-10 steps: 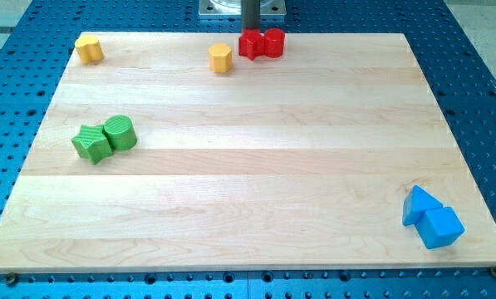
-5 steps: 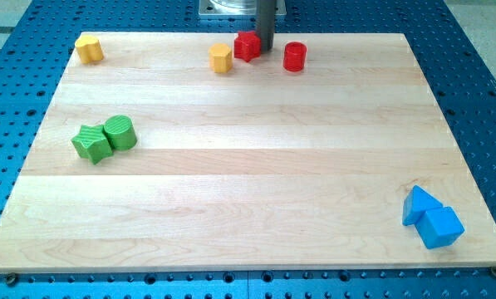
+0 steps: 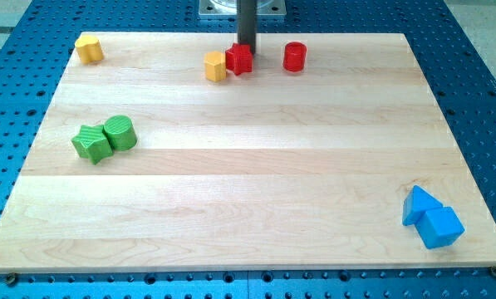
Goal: Arrange the red blocks and hexagon in a horizontal line
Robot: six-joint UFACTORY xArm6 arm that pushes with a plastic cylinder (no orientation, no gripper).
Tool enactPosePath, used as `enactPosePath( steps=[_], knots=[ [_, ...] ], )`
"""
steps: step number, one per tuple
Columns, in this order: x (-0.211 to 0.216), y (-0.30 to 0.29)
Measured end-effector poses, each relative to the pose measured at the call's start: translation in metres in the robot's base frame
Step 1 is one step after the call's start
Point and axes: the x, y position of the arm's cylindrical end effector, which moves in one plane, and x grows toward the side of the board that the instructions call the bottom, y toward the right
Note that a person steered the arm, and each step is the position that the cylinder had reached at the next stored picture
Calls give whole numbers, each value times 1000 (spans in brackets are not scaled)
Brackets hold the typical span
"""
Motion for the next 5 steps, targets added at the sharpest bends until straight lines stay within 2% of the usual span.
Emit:
enactPosePath(
  steps=[1,3,5],
  knots=[
    [-1,17],
    [-1,-90],
    [4,-46]
  ],
)
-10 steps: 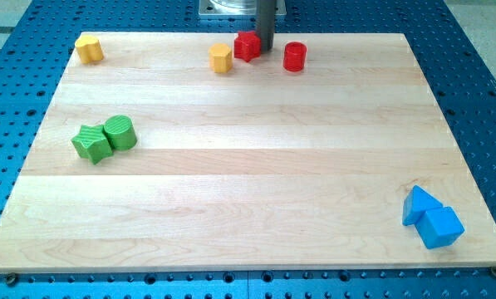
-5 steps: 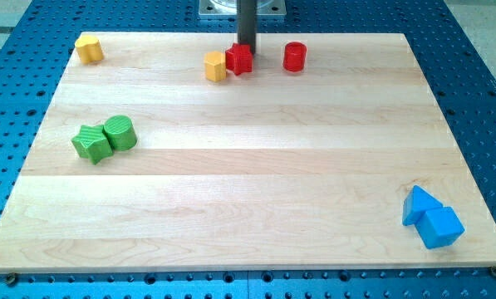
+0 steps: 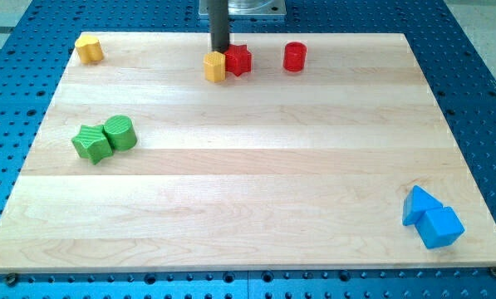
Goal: Arrange the red blocks and hexagon in a horizontal line
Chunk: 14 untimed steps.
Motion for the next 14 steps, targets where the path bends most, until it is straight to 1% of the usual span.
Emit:
enactPosePath(
  steps=[1,2,3,4,5,6,7,9,10,11,12,13,14],
  knots=[
    [0,30],
    [0,21],
    [8,-44],
    [45,-82],
    [98,-88],
    [112,-45],
    [99,-4],
    [77,-3],
    [76,-12],
    [76,-41],
    [76,-87],
    [22,-77],
    [-22,-12]
  ],
)
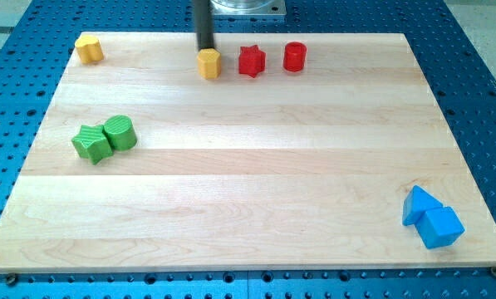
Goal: Arrange the red blocks and hexagon in a horizontal line
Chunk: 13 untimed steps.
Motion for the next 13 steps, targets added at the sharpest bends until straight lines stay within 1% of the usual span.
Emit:
enactPosePath(
  steps=[1,2,3,4,5,6,7,8,9,10,11,12,13],
  knots=[
    [13,35],
    [27,6],
    [52,-39],
    [60,-86],
    [100,-134],
    [148,-72],
    [142,-8],
    [128,-20],
    [131,-37],
    [113,-62],
    [86,-39],
    [78,-27],
    [103,-56]
  ],
)
